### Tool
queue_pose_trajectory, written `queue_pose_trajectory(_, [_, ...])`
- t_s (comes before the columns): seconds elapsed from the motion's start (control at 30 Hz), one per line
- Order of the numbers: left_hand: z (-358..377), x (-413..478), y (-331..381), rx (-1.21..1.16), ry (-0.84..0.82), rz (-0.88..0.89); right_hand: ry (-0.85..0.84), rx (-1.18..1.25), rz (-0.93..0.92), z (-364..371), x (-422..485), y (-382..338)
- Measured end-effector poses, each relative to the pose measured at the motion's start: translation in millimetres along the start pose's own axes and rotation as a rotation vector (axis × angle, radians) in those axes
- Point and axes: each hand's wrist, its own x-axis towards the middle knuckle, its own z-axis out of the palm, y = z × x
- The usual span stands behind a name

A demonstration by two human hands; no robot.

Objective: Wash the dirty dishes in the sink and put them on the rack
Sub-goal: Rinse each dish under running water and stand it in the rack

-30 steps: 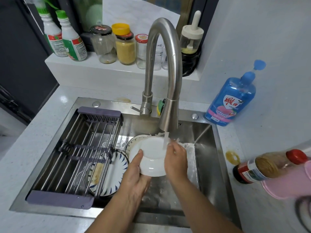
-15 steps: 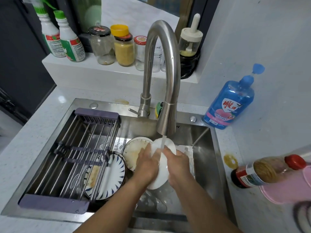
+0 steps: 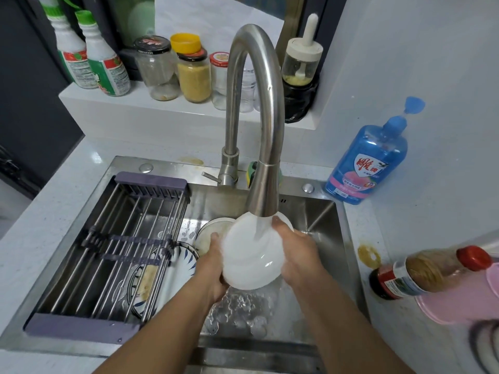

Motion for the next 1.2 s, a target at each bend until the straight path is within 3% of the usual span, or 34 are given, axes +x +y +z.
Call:
queue_pose_trajectory(0.13, [-17.2, -17.1, 9.8, -0.314, -0.330, -0.152, -0.099, -0.056, 0.132, -10.3, 15.4, 1.1])
queue_pose_trajectory(0.2, [-17.1, -24.1, 8.0, -0.380, -0.408, -0.188, -0.053, -0.123, 0.126, -11.4, 21.5, 8.4])
queue_pose_trajectory(0.33, [3.3, -33.4, -4.1, -0.421, -0.243, -0.100, 0.241, -0.265, -0.070, 9.1, 13.4, 30.4])
queue_pose_trajectory(0.47, [17.1, -27.1, -17.4, -0.537, -0.078, -0.067, 0.315, -0.496, -0.090, 32.7, -11.3, 57.4])
queue_pose_trajectory(0.6, [13.4, -29.0, -10.9, -0.586, 0.010, -0.063, 0.344, -0.470, -0.115, 36.4, -16.7, 54.3])
queue_pose_trajectory(0.67, [11.0, -36.1, -8.3, -0.619, 0.017, -0.071, 0.324, -0.273, -0.035, 34.0, -3.9, 47.0])
queue_pose_trajectory(0.73, [9.8, -38.3, -11.0, -0.663, 0.020, -0.097, 0.180, -0.074, 0.132, 30.4, 4.8, 37.0])
queue_pose_trajectory(0.83, [0.0, -32.2, -14.5, -0.694, 0.022, -0.097, -0.007, 0.019, 0.264, 26.2, 11.5, 28.6])
queue_pose_trajectory(0.93, [-12.1, -22.2, -16.4, -0.428, 0.093, -0.002, -0.015, 0.018, 0.323, 22.4, 15.7, 25.4])
queue_pose_trajectory(1.03, [-20.0, -17.5, -20.4, 0.283, 0.105, 0.250, 0.023, 0.024, 0.362, 25.9, 18.0, 22.3])
queue_pose_trajectory(1.1, [-29.2, -14.1, -22.8, 0.669, -0.036, 0.458, 0.049, 0.096, 0.378, 31.4, 18.5, 18.6])
queue_pose_trajectory(1.2, [-46.8, -8.0, -22.3, 0.973, -0.302, 0.641, 0.081, 0.125, 0.414, 34.6, 24.8, 14.1])
